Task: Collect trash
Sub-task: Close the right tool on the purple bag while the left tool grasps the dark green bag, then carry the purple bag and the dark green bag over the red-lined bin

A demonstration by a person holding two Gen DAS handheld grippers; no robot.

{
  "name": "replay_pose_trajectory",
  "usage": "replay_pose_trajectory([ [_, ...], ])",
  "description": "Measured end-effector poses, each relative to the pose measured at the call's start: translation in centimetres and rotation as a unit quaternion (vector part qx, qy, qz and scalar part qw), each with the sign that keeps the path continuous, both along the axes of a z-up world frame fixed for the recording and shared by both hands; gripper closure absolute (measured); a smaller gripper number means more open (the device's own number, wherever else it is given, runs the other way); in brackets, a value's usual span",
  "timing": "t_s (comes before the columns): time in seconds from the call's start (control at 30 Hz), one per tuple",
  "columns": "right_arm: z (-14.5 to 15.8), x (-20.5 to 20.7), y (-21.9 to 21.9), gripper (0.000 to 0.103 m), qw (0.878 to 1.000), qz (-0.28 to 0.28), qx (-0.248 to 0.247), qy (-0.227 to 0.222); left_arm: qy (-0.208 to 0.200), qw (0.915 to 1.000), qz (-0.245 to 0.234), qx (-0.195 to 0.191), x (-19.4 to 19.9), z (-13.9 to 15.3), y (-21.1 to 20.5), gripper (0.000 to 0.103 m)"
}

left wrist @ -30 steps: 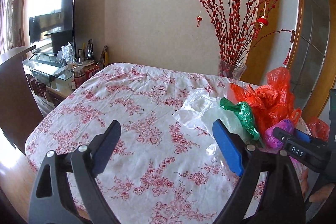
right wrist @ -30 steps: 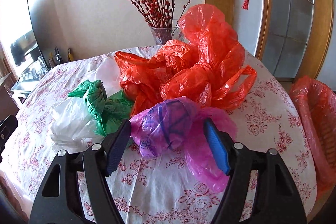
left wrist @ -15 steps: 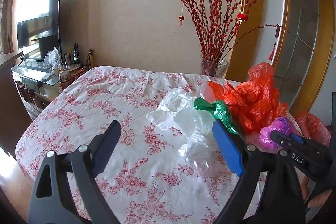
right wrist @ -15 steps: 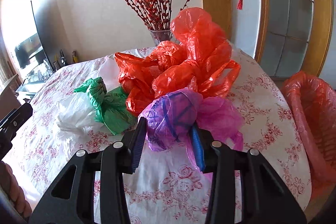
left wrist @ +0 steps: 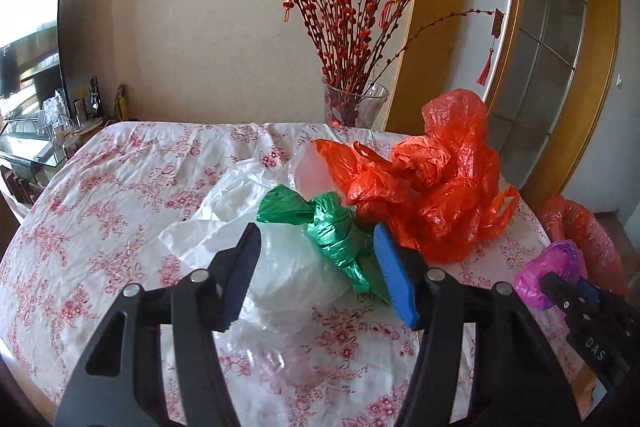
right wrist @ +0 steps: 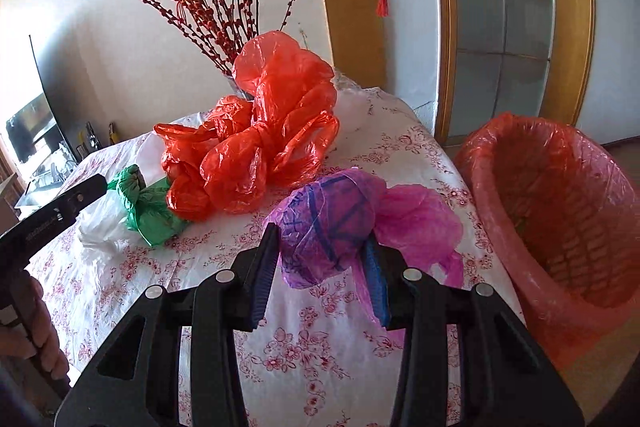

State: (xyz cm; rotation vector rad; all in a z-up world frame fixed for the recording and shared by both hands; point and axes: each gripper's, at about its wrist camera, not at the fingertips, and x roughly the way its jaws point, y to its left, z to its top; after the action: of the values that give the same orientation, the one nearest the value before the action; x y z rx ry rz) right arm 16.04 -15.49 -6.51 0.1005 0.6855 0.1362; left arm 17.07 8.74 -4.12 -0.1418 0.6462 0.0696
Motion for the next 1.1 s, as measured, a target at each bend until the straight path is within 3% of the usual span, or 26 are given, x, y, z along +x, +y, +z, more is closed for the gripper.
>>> replay_pose_trajectory([
  [0.27, 0.0, -0.3, -1.5, 0.062, 1.000, -0.005, 0.008, 0.001, 0.043, 0.9986, 0.014, 0.028, 3.5, -1.6, -1.2, 0.047],
  [0.4, -0.1, -0.2, -1.8, 0.062, 1.000, -0.005, 0.012, 0.002, 0.065, 0.9975, 0.009, 0.025, 4.5, -2.6, -1.2, 0.071],
  [0.67, 0.3, -0.4, -2.0, 0.062, 1.000, -0.005, 0.014, -0.004, 0.026, 0.9994, -0.020, -0.008, 2.4, -1.1, -0.7, 0.075],
  [1.1, 2.6, -1.3, -2.5, 0.062, 0.999, -0.009, 0.011, -0.035, -0.030, 0.9981, -0.050, -0.017, -1.0, 3.1, -1.7, 0.075],
])
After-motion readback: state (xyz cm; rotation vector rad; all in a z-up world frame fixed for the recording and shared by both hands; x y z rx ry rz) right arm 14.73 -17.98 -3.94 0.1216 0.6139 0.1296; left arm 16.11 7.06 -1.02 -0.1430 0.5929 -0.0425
